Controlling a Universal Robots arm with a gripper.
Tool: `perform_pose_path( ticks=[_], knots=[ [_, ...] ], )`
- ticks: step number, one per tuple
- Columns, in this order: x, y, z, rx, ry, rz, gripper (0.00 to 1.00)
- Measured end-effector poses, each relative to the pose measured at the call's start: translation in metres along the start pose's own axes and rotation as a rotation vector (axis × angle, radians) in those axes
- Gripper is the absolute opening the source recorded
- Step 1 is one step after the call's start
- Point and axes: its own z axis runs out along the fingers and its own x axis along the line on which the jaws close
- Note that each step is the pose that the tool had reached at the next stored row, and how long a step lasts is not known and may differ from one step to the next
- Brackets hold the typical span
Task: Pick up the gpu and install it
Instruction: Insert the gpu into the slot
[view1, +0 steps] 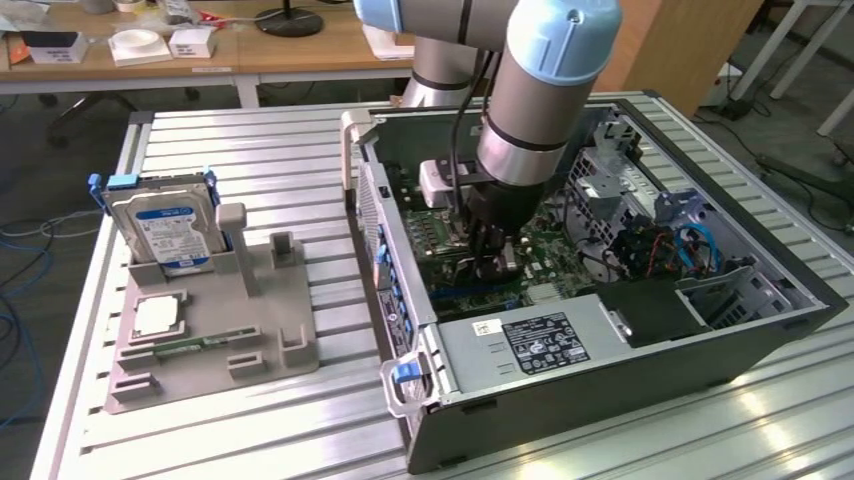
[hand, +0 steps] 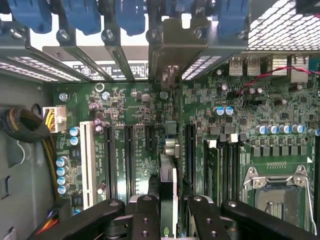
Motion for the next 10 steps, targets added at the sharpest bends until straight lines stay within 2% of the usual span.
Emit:
perform_pose_path(
  ticks=[10],
  knots=[
    [0.0002, 0.0001, 0.0035, 0.0000, -0.0002, 0.000, 0.27]
  ],
)
